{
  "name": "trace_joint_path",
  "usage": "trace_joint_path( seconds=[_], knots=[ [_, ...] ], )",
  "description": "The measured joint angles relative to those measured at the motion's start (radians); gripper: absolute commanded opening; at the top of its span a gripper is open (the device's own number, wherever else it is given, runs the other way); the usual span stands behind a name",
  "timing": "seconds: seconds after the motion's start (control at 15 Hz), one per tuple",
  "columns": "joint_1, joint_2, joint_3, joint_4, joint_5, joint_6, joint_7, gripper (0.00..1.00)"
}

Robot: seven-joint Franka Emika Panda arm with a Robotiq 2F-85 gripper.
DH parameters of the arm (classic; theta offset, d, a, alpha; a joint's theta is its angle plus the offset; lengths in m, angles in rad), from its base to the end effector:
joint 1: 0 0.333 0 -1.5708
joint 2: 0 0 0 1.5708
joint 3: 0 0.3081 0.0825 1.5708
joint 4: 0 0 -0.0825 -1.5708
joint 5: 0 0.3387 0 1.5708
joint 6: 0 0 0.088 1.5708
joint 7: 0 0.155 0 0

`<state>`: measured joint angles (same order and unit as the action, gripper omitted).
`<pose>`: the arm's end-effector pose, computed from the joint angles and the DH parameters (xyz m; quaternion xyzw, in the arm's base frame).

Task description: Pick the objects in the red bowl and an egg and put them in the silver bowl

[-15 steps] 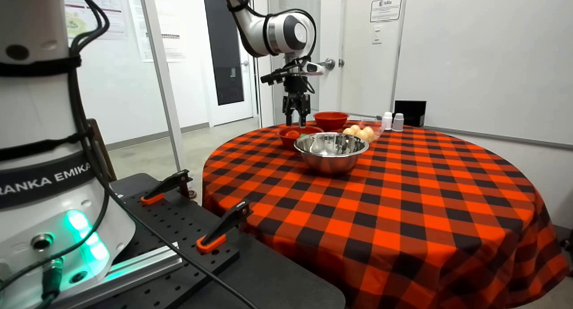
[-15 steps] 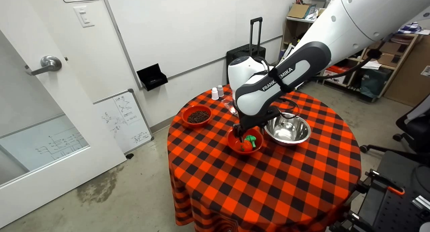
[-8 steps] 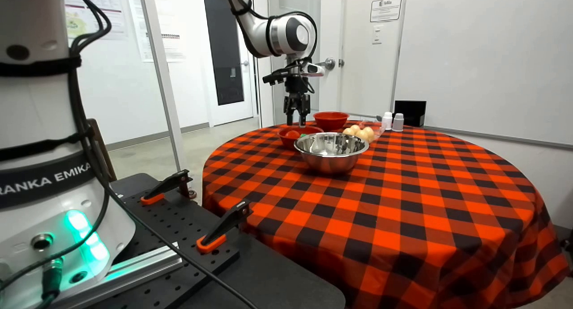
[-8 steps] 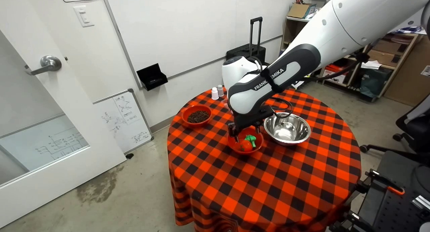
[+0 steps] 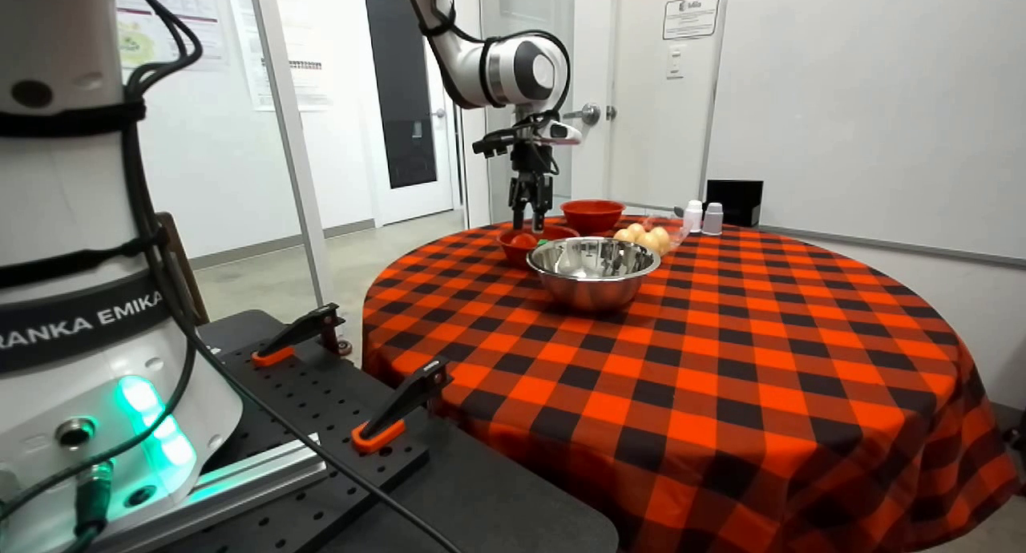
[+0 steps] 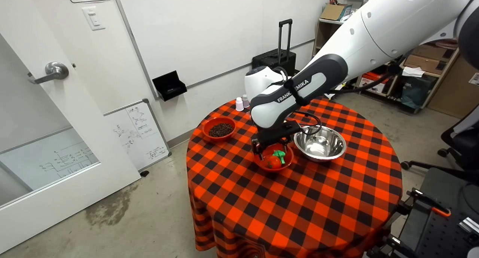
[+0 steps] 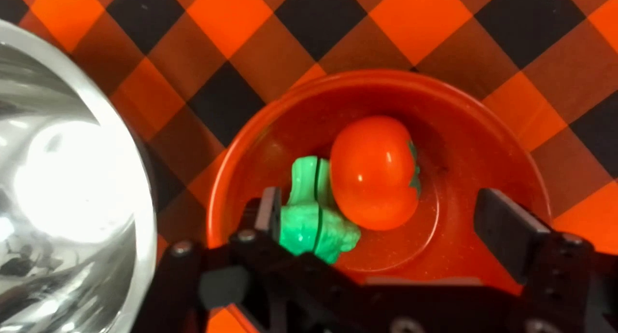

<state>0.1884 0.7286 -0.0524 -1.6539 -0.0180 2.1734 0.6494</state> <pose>0.6080 0.0836 0.1497 0.9643 -0.2421 -0.0865 0.0628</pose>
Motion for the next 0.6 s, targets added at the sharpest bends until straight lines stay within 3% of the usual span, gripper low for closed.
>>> trace_joint_path(
  seconds=[0.6],
  knots=[
    [0.006,0.046,0.008,0.049,0.021,-0.058,0.007,1.00]
  ],
)
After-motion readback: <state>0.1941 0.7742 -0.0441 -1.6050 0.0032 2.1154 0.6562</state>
